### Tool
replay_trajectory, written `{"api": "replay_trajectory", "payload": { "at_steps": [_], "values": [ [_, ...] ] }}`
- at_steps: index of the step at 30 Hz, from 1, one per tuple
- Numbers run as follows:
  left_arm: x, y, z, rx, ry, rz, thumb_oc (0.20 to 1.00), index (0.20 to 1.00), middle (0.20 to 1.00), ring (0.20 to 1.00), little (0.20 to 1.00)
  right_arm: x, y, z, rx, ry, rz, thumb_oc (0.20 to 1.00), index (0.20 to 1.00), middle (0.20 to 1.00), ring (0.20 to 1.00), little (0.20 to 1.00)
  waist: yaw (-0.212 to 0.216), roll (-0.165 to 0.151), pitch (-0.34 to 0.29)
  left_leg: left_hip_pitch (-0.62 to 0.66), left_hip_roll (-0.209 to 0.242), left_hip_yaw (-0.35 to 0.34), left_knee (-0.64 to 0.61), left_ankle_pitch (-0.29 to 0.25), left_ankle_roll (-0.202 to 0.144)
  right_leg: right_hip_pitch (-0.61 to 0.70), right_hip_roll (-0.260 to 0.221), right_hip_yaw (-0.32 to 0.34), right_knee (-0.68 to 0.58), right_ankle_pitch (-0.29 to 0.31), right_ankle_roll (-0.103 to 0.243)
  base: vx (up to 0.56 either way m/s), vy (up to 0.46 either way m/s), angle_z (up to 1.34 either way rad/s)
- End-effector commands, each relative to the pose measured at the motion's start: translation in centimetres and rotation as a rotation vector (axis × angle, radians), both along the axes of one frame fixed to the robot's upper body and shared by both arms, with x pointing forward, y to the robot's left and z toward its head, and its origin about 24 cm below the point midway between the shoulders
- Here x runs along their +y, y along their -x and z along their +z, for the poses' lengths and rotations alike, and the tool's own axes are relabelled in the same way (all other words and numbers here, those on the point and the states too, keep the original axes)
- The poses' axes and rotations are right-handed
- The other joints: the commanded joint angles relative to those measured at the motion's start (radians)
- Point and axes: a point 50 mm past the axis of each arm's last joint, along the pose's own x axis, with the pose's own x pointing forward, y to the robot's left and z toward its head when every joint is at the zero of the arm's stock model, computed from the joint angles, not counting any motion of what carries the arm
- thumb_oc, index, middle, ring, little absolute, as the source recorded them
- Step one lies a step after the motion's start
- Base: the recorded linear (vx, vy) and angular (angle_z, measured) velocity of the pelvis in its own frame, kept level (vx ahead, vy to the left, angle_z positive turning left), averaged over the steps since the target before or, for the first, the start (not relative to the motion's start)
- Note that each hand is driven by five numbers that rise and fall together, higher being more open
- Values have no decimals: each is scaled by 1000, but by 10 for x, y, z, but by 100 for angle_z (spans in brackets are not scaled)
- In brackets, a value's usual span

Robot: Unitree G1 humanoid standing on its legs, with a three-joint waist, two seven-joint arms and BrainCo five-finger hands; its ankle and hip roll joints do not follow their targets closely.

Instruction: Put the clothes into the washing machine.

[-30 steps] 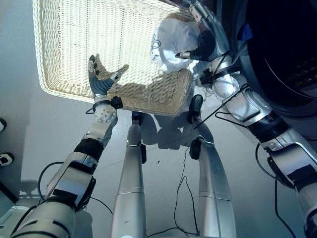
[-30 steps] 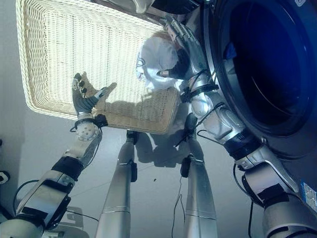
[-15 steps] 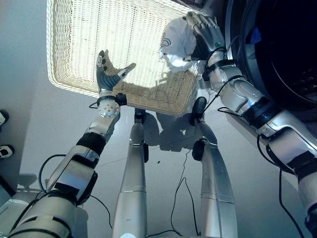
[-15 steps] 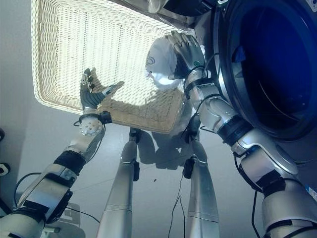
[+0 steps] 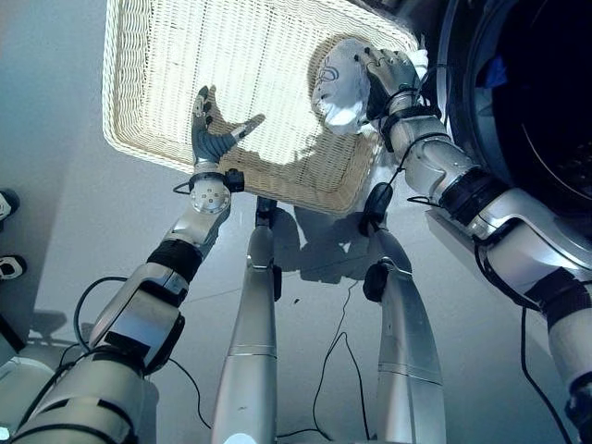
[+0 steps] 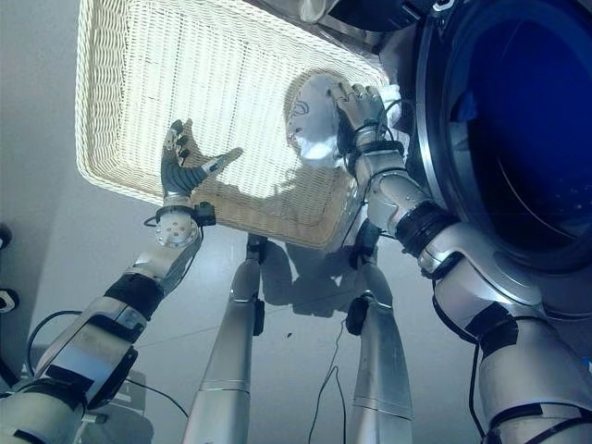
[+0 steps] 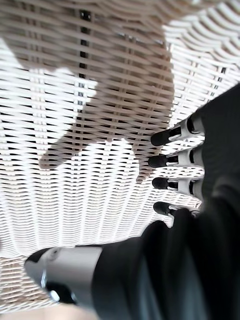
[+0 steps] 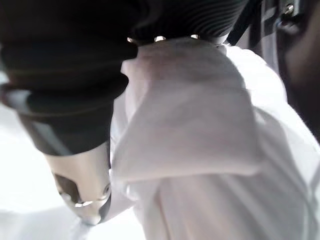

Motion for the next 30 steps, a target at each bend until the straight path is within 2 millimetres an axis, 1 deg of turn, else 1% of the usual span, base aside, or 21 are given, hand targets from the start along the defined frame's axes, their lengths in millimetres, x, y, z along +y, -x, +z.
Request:
{"api": "replay_trajectory", "payload": {
  "at_steps": [1, 6, 10, 16, 17, 18, 23, 30],
  "values": [
    [-10, -3, 9, -22, 44, -24, 1000, 1000, 1000, 1000, 1000, 9, -3, -7, 34, 94, -2, 1000, 1000, 1000, 1000, 1000, -8, 72, -5, -28, -173, 83, 3, 26, 133, 28, 93, -97, -44, 48, 74, 0, 0, 0],
    [-11, -4, 10, -22, 44, -30, 1000, 1000, 1000, 1000, 1000, 7, -6, -12, 47, 116, -29, 1000, 1000, 1000, 1000, 1000, -4, 77, -5, -31, -175, 80, 1, 28, 134, 22, 93, -97, -44, 50, 74, 0, 0, 0],
    [-16, -5, 9, -24, 53, -43, 1000, 1000, 1000, 1000, 1000, 7, -9, -15, 14, 270, -77, 1000, 1000, 1000, 1000, 1000, 2, 87, -5, -33, -178, 78, 0, 31, 136, 19, 92, -96, -46, 56, 75, 0, 0, 0],
    [-19, -5, 8, -31, 61, -47, 1000, 1000, 1000, 1000, 1000, 2, -12, -21, -3, 396, -128, 1000, 1000, 1000, 1000, 1000, 2, 91, -5, -32, -181, 78, -1, 34, 138, 21, 94, -94, -52, 61, 77, 0, 0, 0],
    [-21, -4, 8, -34, 63, -49, 1000, 1000, 1000, 1000, 1000, -4, -13, -27, 12, 427, -153, 664, 664, 664, 664, 664, 2, 93, -5, -31, -180, 80, -5, 37, 139, 22, 94, -93, -53, 62, 77, 0, 0, 0],
    [-21, -4, 8, -35, 63, -50, 1000, 1000, 1000, 1000, 1000, -6, -14, -28, 17, 429, -161, 200, 200, 200, 200, 200, 2, 94, -5, -31, -180, 80, -6, 38, 140, 22, 94, -93, -53, 62, 77, 0, 0, 0],
    [-24, -5, 9, -42, 71, -52, 1000, 1000, 1000, 1000, 1000, -19, -17, -38, 41, 422, -198, 200, 200, 200, 200, 200, -3, 98, -5, -38, -183, 79, -9, 41, 143, 12, 95, -90, -55, 69, 76, 0, 0, 0],
    [-25, -4, 8, -38, 83, -48, 1000, 1000, 1000, 1000, 1000, -30, -17, -42, 31, 402, -208, 200, 200, 200, 200, 200, -13, 99, -5, -42, -180, 87, -6, 42, 145, 7, 99, -84, -58, 73, 75, 0, 0, 0]
  ]
}}
